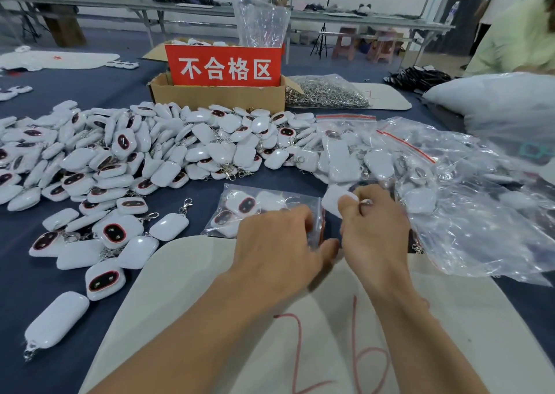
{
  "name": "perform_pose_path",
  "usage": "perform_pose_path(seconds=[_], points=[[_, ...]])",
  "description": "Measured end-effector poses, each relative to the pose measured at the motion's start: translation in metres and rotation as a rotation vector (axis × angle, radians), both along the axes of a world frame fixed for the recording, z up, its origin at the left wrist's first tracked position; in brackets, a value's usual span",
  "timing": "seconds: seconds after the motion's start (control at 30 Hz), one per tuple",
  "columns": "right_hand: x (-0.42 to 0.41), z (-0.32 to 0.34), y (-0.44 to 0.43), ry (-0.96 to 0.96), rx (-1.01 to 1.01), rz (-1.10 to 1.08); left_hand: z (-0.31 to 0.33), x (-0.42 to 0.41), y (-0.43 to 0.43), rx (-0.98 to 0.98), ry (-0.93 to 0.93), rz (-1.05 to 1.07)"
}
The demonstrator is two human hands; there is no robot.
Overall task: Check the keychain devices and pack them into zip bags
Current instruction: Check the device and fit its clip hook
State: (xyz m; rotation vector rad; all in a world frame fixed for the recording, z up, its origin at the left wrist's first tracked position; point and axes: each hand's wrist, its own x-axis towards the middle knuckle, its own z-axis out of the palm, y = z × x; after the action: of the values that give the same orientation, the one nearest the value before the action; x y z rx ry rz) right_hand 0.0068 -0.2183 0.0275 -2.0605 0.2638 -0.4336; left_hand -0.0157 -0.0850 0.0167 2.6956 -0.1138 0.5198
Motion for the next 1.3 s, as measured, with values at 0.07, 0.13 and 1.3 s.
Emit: perform_pose_path(seconds=[0.07, 0.13, 1.3], points=[[0.0, -0.002, -0.001, 0.03, -0.125, -0.017, -0.001, 0.006, 0.003, 0.035, 0.037, 0.009], [0.0, -0.005, -0.001, 0.058, -0.142, -0.025, -0.002, 0.009, 0.01, -0.003, 0.042, 0.034], [-0.008, 0.003, 0.018, -0.032, -0.178, 0.104, 0.01, 0.003, 0.037, -0.51, -0.232, -0.089]])
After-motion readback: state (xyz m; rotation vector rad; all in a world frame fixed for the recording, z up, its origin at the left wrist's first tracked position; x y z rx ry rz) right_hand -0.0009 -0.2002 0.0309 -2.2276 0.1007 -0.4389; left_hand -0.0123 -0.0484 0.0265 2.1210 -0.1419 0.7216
